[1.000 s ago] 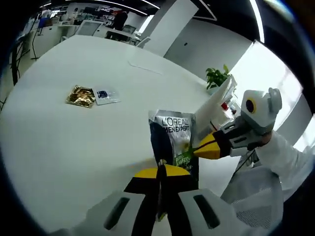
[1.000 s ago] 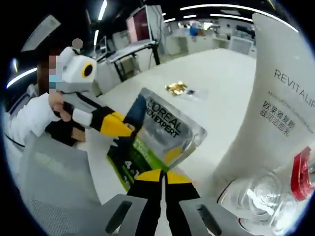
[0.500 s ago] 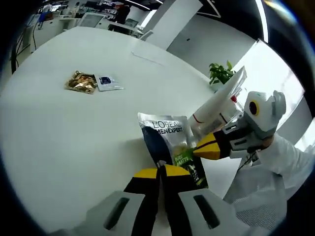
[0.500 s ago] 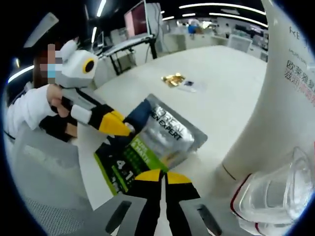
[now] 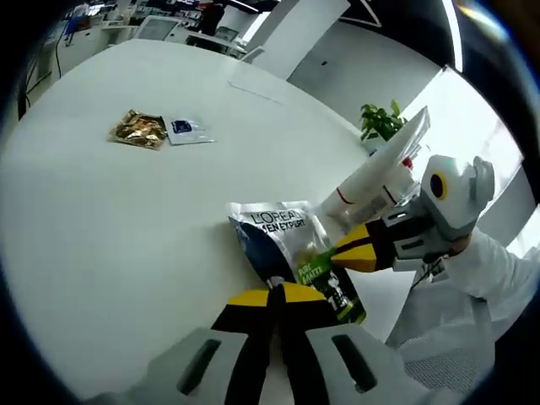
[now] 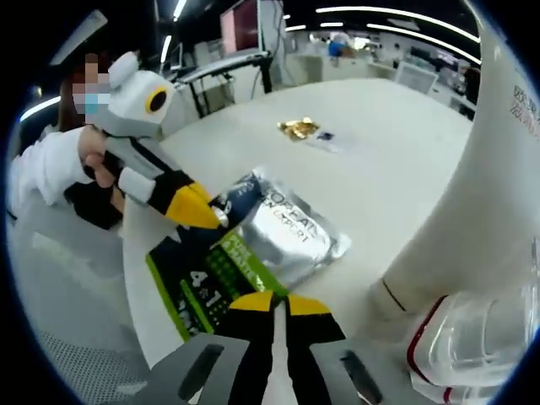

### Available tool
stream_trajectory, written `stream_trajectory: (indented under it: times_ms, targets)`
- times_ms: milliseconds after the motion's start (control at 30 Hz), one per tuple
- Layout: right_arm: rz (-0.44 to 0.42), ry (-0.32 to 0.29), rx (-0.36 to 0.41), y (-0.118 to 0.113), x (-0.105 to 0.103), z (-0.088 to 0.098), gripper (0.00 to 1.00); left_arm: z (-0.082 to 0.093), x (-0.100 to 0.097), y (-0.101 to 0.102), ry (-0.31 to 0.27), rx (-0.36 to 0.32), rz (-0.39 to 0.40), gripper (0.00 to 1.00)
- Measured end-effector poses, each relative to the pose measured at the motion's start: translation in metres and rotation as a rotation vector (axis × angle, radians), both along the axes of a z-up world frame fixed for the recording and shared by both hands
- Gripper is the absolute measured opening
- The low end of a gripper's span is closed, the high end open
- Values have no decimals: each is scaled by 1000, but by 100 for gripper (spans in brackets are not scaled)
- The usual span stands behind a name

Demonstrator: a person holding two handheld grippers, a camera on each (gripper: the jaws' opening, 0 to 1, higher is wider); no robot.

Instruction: Arrange the skincare products in the storage area until every visible bottle or jar stands upright without overlapping.

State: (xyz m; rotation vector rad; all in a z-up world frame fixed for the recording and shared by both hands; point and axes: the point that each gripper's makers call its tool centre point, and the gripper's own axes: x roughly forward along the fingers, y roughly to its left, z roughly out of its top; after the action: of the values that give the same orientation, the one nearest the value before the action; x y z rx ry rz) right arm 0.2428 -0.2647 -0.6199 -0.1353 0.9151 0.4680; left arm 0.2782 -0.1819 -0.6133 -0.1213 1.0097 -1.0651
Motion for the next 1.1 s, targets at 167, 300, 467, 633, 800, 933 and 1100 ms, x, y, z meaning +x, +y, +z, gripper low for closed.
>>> stream_trajectory:
  times_ms: [167,300,467,633,800,933,1100]
  targets:
    - [2,-14,-13,-1,-2,3,0,-1,1,-2,8,-5,4,0]
    - [6,-31,-18,-1,-1,9,0,-1,1,-2,10,-5,9,0]
    - [31,-61,-13,6,-3,20,3,0,2,-5,7,-5,8,0]
    - [84,-85,8,21,-17,31,6,0,1,-7,-1,-3,2,0]
    - [123,-71,15,34,-35,25,7,-1,3,-10,-4,1,-7,0]
    - [128,-63,-8,33,-44,14,9,0,0,-13,-17,4,-22,0]
    - [149,-53,-30,34,-58,7,11,0,0,-19,-31,11,-40,0]
